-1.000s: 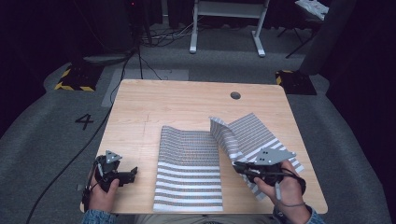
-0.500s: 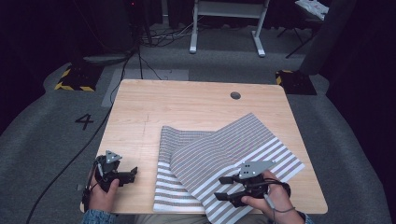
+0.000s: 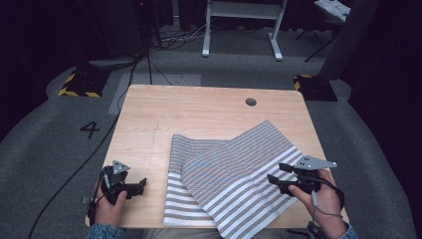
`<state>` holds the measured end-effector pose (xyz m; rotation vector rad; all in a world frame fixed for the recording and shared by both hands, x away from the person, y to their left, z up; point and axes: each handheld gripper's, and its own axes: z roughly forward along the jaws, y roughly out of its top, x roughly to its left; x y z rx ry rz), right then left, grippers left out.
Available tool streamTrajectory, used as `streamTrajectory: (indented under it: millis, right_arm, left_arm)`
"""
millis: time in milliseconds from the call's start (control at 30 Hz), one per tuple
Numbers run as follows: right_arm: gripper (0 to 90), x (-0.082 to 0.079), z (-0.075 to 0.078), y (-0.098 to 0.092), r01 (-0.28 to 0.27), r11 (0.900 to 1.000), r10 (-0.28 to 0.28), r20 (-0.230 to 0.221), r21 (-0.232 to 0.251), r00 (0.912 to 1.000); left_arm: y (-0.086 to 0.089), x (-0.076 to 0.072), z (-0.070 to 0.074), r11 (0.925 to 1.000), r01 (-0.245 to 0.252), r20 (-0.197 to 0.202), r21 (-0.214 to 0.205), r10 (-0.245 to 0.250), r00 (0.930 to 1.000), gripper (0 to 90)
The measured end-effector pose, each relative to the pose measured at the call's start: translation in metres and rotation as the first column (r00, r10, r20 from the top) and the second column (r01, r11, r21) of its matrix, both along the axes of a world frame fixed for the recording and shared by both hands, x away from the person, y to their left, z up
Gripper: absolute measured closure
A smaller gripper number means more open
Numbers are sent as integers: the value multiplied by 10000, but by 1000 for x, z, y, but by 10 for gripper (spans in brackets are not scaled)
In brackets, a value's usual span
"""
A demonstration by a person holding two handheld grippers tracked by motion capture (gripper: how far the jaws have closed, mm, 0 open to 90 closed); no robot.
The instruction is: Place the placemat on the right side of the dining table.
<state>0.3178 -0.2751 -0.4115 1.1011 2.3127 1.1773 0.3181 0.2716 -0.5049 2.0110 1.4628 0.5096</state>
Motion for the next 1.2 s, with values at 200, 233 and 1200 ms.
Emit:
streamTrajectory:
  millis: [200,233,1200]
  right_arm:
    - [337,13,-23,-33,1469,9885,-1483,-391,-366,9882]
    - [337,13,-23,-33,1469,9885,-1483,-391,-366,9882]
    - [235,24,-84,-111,4442,8850,-4572,-806,-1394,8857]
  left_arm:
    - [0,0,0,10000,1,0,0,-1,10000,0]
    - [0,0,0,10000,0,0,-1,0,10000,0]
    - [0,0,0,10000,3,0,0,-3,10000,0]
